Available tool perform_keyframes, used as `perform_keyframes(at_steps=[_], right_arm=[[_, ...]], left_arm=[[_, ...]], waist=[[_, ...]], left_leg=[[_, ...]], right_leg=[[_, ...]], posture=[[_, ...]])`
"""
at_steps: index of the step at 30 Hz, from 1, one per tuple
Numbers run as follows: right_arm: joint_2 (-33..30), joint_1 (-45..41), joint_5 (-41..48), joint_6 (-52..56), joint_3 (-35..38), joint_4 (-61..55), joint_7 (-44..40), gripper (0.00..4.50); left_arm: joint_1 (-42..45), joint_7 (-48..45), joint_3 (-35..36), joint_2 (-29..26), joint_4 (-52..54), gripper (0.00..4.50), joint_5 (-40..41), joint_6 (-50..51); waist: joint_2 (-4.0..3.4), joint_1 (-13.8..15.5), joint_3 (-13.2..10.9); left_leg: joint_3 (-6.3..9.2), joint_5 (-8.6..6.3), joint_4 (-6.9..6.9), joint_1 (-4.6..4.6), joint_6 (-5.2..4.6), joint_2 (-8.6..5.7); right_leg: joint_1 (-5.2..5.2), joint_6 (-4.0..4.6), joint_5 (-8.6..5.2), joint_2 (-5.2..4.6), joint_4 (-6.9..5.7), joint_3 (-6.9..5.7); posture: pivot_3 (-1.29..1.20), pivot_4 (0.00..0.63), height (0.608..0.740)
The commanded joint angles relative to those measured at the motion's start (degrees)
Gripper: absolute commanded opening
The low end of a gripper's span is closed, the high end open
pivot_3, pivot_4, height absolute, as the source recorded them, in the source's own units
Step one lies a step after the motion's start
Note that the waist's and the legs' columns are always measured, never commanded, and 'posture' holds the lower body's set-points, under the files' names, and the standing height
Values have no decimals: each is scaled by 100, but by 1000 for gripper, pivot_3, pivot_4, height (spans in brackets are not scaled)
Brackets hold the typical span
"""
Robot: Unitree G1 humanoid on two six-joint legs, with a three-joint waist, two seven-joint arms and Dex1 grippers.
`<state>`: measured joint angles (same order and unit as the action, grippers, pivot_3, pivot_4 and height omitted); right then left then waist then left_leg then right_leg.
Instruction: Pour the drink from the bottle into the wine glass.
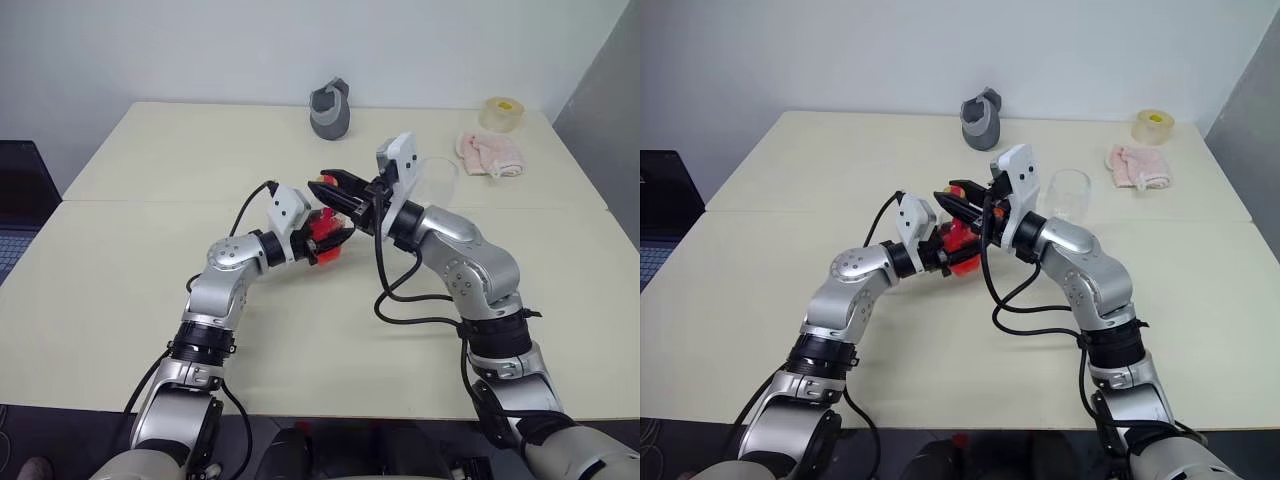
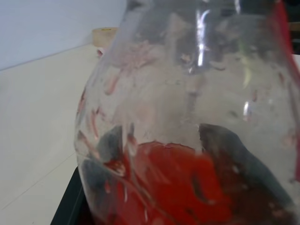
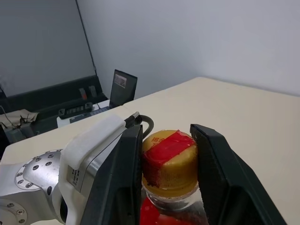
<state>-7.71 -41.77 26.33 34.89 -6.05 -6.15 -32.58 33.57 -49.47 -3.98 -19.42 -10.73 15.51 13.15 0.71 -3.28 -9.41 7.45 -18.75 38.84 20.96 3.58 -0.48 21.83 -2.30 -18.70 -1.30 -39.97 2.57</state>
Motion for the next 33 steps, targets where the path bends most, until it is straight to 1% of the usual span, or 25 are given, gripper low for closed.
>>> perform_keyframes(at_steps=[1, 2, 6, 10, 13, 15, 17, 18, 20, 24, 25, 29, 33], right_arm=[[-78, -354, 265, -207, -48, -74, -683, 1250], [-98, -416, 394, -191, -62, -67, -939, 1250], [-192, -733, 843, -90, -229, 98, -2084, 1250], [-179, -1047, 982, -219, -417, 354, -3084, 1250], [-106, -1202, 927, -255, -471, 563, -3420, 1250], [-55, -1284, 852, -272, -470, 709, -3489, 1250], [-29, -1331, 787, -255, -388, 827, -3411, 1989], [-34, -1332, 768, -244, -349, 847, -3364, 2220], [-92, -1282, 691, -245, -304, 807, -3230, 2892], [-323, -944, 852, 190, -65, 346, -2784, 4257], [-366, -884, 886, 251, -29, 235, -2685, 4476], [-457, -698, 883, 438, 189, -143, -2019, 4476], [-489, -606, 609, 370, 301, -412, -1231, 4476]], left_arm=[[-325, -198, 96, -224, 1396, 2289, 610, 644], [-403, -203, 130, -289, 1705, 2289, 772, 865], [-671, -374, 63, -605, 2663, 2289, 1025, 1094], [-934, -625, 31, -1005, 3484, 2289, 1492, 1505], [-1093, -696, 10, -1189, 3709, 2289, 1588, 1560], [-1145, -656, 19, -1217, 3672, 2289, 1552, 1513], [-1159, -567, 47, -1190, 3598, 2289, 1489, 1466], [-1156, -519, 66, -1172, 3573, 2289, 1474, 1463], [-1133, -414, 111, -1141, 3516, 2289, 1462, 1483], [-1267, -50, 198, -1005, 3308, 2289, 1321, 1421], [-1326, -15, 200, -1002, 3287, 2289, 1282, 1382], [-1502, 193, 282, -970, 3155, 2289, 1219, 1331], [-1456, 443, 328, -848, 2928, 2289, 1173, 1312]], waist=[[-2, -16, -2], [-6, -24, -4], [-10, -10, -7], [-13, -8, -9], [-18, -4, -12], [-20, -1, -14], [-22, -1, -15], [-24, -3, -16], [-25, -1, -17], [-25, 33, -17], [-25, 31, -17], [-27, 25, -18], [-27, 21, -18]], left_leg=[[0, 0, -3, 0, 0, 1], [-1, 0, -4, 0, 0, 1], [2, 0, -6, 8, 0, 2], [3, 0, -4, 5, 0, 3], [4, 0, -4, 5, -1, 3], [4, 0, -4, 3, -1, 2], [5, 0, -3, 3, 0, 2], [5, 1, -3, 3, 0, 2], [5, 1, -4, 3, 1, 3], [8, 1, -3, 6, 2, 2], [7, 1, -3, 7, 2, 2], [5, 1, -5, 7, 2, 2], [5, 1, -5, 8, 2, 3]], right_leg=[[2, 0, 0, 0, 2, 2], [4, 0, 0, 0, 1, 3], [10, 0, 0, -1, 1, -1], [3, 1, 0, -1, 2, -3], [3, 2, 1, -1, 1, -4], [1, 3, 1, 0, 1, -4], [1, 4, 2, 0, 1, -6], [1, 5, 2, -1, 1, -5], [2, 5, 3, 0, 1, -5], [3, 5, 3, -4, 5, -7], [3, 5, 3, -5, 6, -7], [5, 5, 3, -4, 5, -5], [10, 6, 3, -4, 1, -5]], posture=[[0, 150, 740], [0, 150, 740], [0, 150, 740], [0, 150, 740], [0, 150, 740], [0, 150, 740], [0, 150, 740], [0, 150, 740], [0, 150, 740], [0, 150, 740], [0, 150, 740], [0, 150, 740], [0, 150, 740]])
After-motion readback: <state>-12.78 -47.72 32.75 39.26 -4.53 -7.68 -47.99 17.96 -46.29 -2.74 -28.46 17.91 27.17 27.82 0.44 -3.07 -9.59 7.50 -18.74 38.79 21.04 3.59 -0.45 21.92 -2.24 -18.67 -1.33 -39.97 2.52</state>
